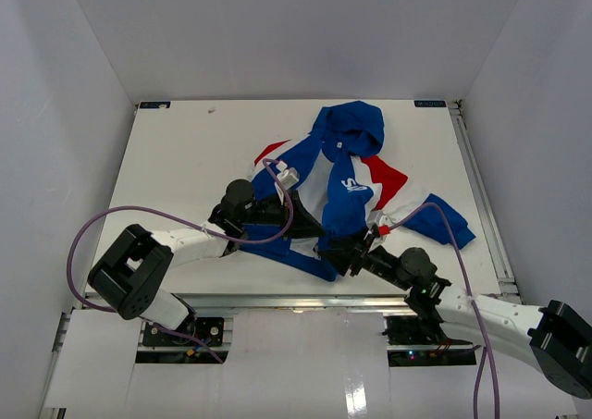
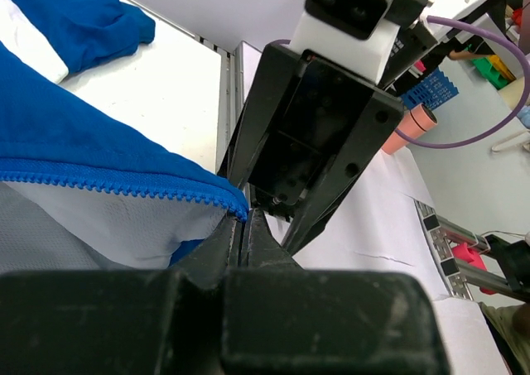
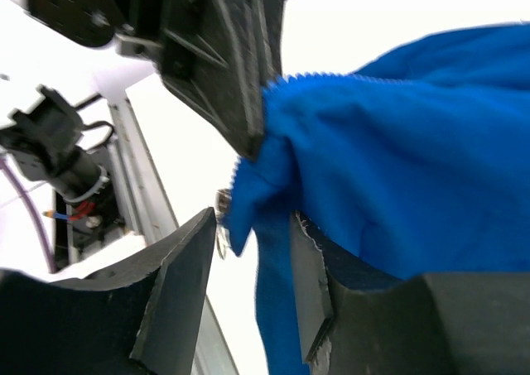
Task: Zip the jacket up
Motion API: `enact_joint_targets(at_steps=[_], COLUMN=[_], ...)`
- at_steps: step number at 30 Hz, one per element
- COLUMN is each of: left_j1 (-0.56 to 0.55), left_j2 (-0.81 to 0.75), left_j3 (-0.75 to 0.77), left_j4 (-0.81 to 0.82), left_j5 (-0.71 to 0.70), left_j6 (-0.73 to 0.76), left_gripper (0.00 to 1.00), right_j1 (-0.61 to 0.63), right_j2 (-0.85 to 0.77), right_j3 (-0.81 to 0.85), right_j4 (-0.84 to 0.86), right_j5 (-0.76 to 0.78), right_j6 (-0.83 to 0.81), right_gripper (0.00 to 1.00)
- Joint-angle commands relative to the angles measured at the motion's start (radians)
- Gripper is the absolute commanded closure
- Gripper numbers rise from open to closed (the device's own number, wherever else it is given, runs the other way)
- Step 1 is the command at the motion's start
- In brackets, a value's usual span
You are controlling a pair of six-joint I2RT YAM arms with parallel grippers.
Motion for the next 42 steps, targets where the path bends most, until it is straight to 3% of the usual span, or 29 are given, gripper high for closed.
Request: enact_joint_targets(at_steps=[1, 6, 18, 42], left_j1=[-0.004, -0.003, -0.004, -0.004], left_j2=[-0.042, -0.049, -0.025, 0.0], left_j3=[-0.015, -0.018, -0.025, -0.028], left_j4=[0.023, 0.028, 0.121, 0.149], left_j5=[0.032, 0.039, 0.072, 0.081], left_j6=[0.019, 0.015, -0.049, -0.068], left_gripper=[1.0, 1.0, 1.0, 1.0], right_j1=[-0.015, -0.06, -0.142, -0.142], right_j2=[-0.053, -0.054, 0.008, 0.017], right_j3=[0.015, 0.052, 0.092, 0.062], right_j4=[0.027, -0.05, -0.033, 0.028], right_j5=[-0.055, -0.101, -0.234, -0.209], right_j6=[0.033, 0.088, 0.132, 0.127], right_gripper=[0.51, 0.51, 0.54, 0.59])
